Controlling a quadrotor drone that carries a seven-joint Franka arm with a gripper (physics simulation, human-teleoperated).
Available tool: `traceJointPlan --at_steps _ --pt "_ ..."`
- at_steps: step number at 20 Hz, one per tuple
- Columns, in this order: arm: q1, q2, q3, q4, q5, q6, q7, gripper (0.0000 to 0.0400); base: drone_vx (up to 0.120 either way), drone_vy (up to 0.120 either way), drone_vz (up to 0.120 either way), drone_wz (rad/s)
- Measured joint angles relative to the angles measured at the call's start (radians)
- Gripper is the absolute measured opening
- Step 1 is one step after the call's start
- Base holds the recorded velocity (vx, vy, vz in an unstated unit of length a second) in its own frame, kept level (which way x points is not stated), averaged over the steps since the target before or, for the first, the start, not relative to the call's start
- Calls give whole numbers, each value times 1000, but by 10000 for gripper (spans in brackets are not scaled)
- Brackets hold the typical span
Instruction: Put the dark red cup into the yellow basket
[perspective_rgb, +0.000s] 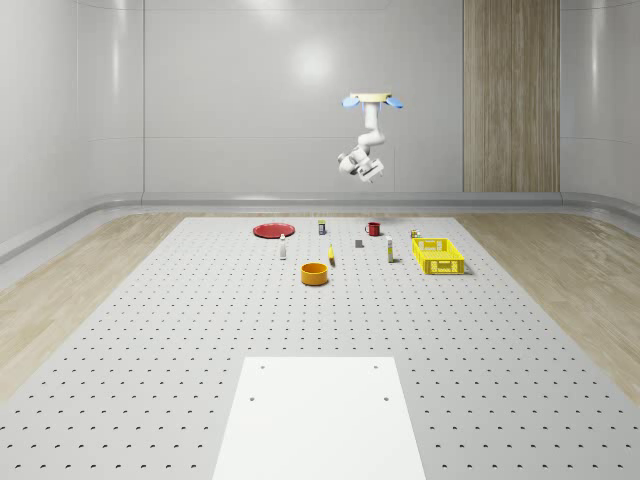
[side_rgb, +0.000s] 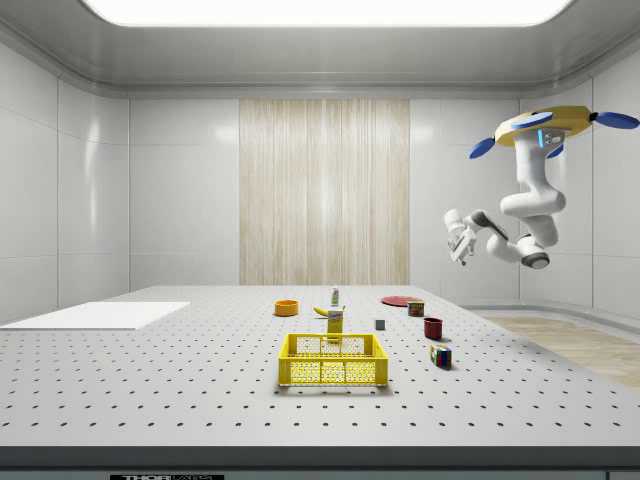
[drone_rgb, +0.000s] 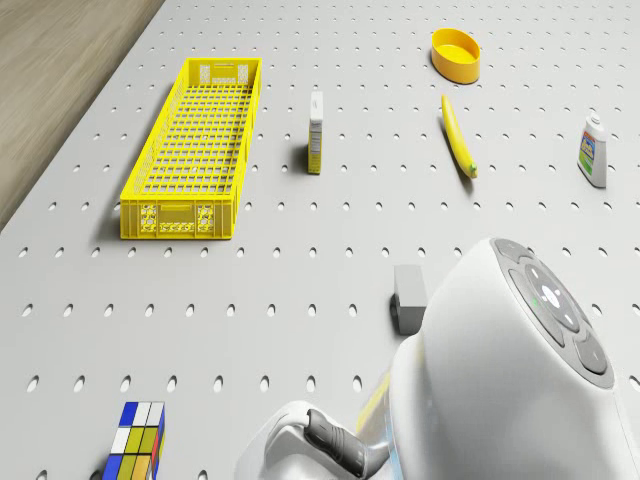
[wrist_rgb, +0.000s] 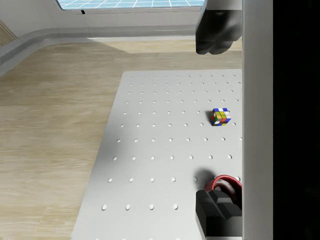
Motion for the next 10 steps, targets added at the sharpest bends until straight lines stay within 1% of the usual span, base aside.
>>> traceJointPlan --at_steps 3,5,7,10 --pt "-131 -36 70 -44 -112 -61 89 400 120 0 -120 0" --pt "-196 -57 102 -59 -155 -90 131 400 120 0 -120 0" --pt "-245 -76 126 -67 -181 -110 164 400 120 0 -120 0" --pt "-297 -101 151 -73 -201 -126 198 400 120 0 -120 0"
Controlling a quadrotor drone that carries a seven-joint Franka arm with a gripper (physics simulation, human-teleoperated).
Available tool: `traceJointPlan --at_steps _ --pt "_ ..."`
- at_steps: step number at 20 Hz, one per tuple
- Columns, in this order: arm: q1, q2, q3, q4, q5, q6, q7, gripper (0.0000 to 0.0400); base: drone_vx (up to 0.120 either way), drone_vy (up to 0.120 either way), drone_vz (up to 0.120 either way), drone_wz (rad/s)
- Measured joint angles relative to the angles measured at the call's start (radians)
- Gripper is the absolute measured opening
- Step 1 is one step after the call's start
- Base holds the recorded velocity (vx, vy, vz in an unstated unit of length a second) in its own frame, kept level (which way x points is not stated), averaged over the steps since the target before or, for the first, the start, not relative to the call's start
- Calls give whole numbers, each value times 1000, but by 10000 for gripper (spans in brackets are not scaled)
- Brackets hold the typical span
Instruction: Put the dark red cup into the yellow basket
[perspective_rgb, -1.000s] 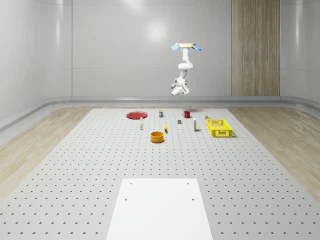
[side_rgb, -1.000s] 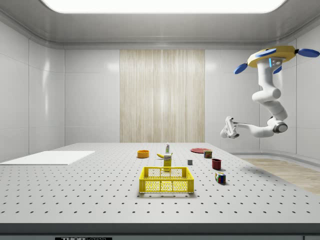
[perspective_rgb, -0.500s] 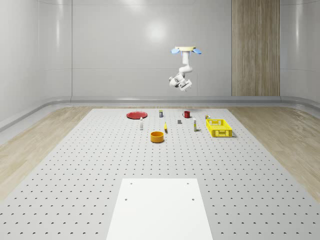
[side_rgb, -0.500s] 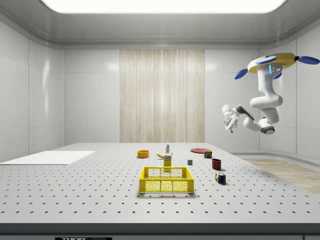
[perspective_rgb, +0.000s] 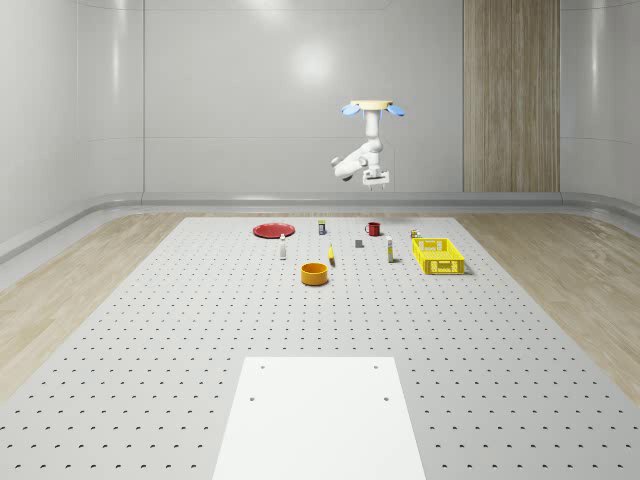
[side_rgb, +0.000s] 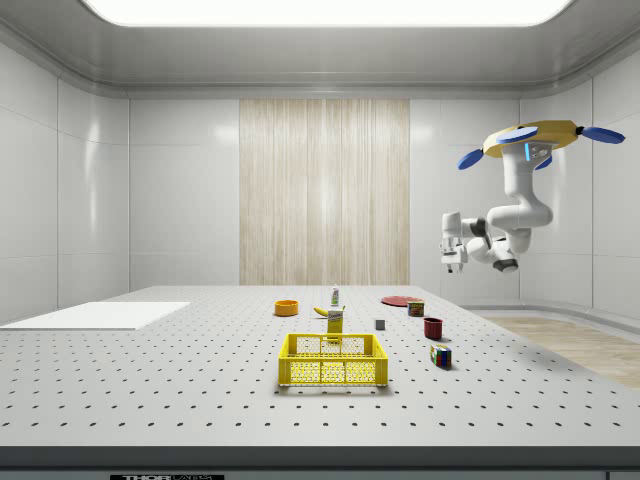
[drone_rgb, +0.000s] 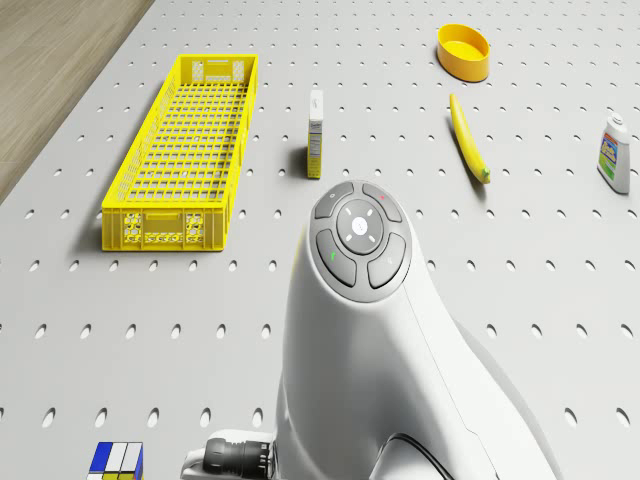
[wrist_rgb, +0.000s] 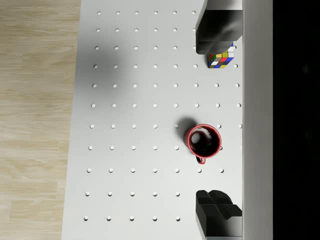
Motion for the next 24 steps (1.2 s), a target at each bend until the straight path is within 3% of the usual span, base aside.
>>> traceJointPlan --at_steps 5,12,20,24 --pt "-49 -35 26 -3 -7 -2 34 400 120 0 -120 0" --pt "-83 -76 47 -2 5 19 61 400 6 86 -120 0" --pt "-104 -119 64 1 26 53 79 400 95 0 -120 0" --pt "-111 -139 71 3 37 71 86 400 0 0 -120 0"
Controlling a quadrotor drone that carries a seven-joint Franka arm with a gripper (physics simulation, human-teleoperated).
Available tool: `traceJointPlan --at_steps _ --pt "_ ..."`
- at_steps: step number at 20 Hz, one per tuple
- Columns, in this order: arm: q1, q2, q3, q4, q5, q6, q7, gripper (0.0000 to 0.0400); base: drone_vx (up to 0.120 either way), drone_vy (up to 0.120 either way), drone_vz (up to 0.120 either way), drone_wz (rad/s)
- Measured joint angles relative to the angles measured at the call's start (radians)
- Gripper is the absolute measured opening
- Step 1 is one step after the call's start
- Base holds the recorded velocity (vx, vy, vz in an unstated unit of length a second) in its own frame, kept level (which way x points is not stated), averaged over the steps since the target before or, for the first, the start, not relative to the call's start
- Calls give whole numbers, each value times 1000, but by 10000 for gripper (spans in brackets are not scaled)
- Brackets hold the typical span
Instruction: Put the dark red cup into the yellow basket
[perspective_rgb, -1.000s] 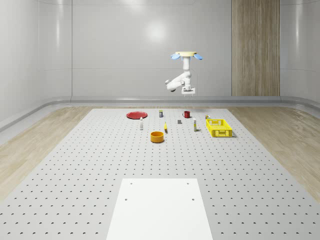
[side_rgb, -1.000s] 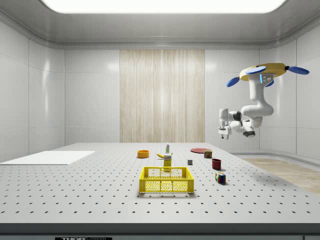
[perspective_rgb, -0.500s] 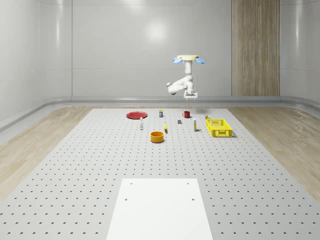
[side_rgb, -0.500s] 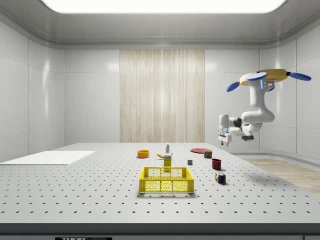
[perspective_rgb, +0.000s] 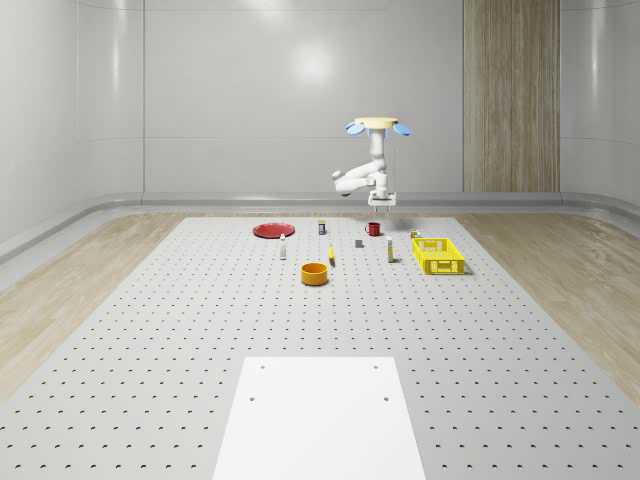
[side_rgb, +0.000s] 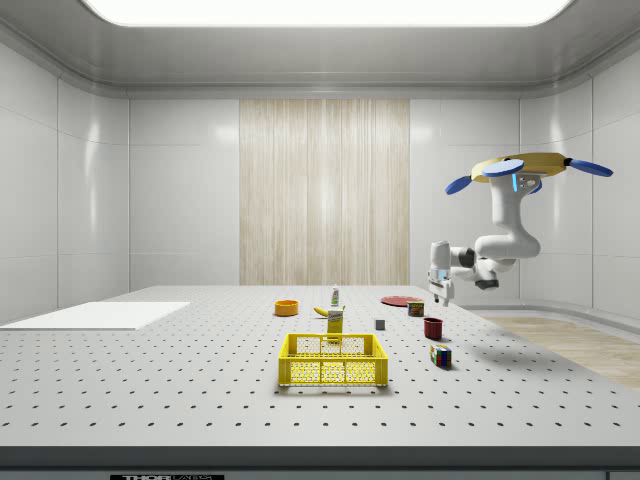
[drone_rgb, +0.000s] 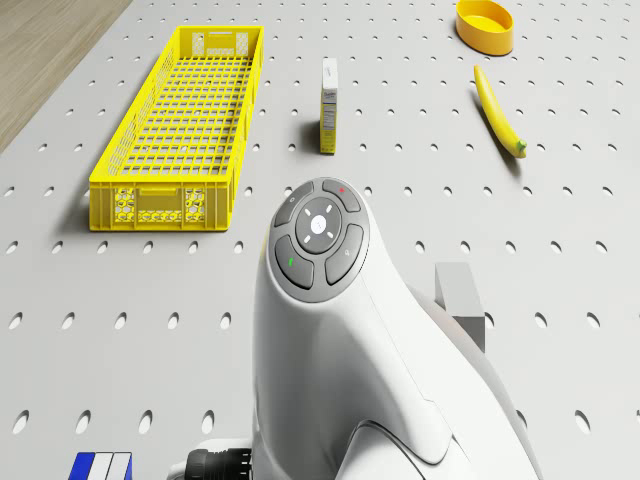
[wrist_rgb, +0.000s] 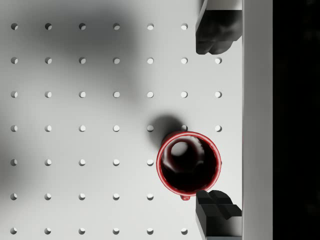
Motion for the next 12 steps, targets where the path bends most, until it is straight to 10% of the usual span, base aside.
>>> traceJointPlan --at_steps 12 --pt "-19 -57 17 4 30 52 18 400 17 -13 -120 0"
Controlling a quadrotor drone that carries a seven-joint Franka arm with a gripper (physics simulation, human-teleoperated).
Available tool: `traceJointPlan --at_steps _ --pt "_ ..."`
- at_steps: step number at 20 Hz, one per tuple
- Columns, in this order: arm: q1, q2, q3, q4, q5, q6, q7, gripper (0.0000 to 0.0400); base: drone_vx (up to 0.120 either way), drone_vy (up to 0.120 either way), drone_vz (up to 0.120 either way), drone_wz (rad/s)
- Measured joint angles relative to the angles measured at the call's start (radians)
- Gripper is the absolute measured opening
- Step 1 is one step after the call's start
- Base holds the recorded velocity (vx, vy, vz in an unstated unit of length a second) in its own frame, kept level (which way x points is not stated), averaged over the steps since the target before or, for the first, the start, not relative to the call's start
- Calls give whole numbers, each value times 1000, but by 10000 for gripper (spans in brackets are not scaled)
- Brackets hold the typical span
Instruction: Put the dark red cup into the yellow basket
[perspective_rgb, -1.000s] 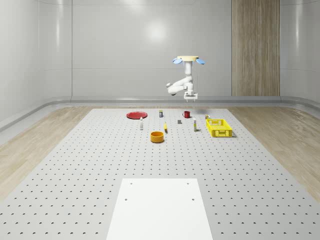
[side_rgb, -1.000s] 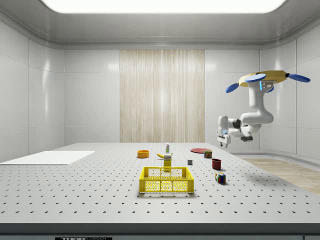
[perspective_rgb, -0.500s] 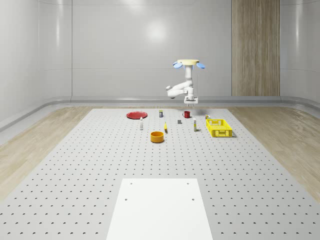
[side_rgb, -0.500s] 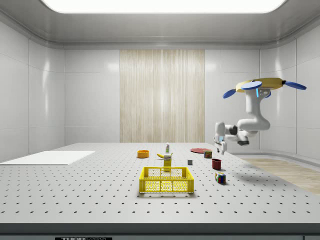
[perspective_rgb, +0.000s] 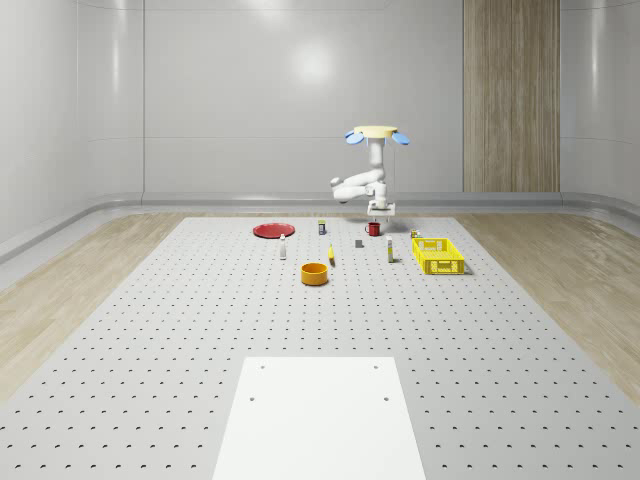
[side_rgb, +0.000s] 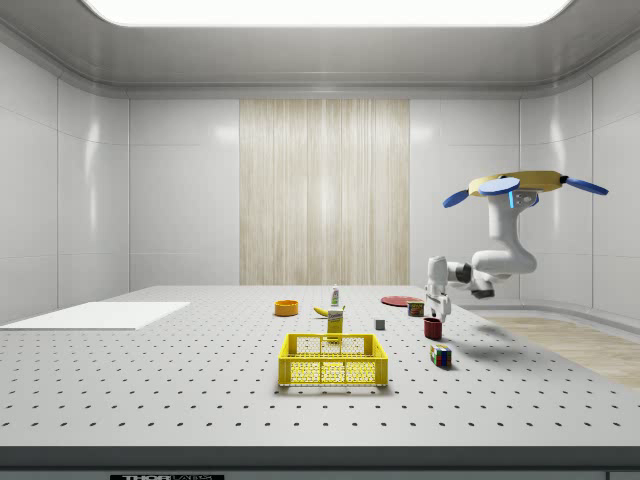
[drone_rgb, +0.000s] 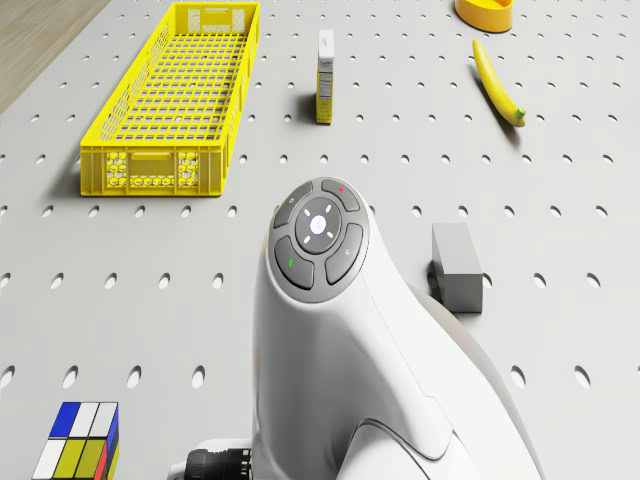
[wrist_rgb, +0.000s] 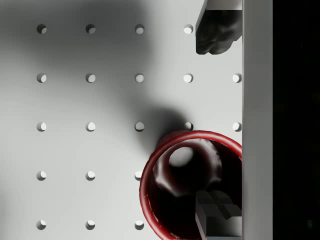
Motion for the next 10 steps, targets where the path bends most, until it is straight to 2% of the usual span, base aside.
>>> traceJointPlan --at_steps 1,3,10 --pt "-1 -5 1 0 2 4 1 400 0 0 -40 0" --pt "-4 -13 4 1 7 12 4 400 120 0 0 0" --pt "-6 -54 -35 9 -21 63 4 400 0 0 0 0"
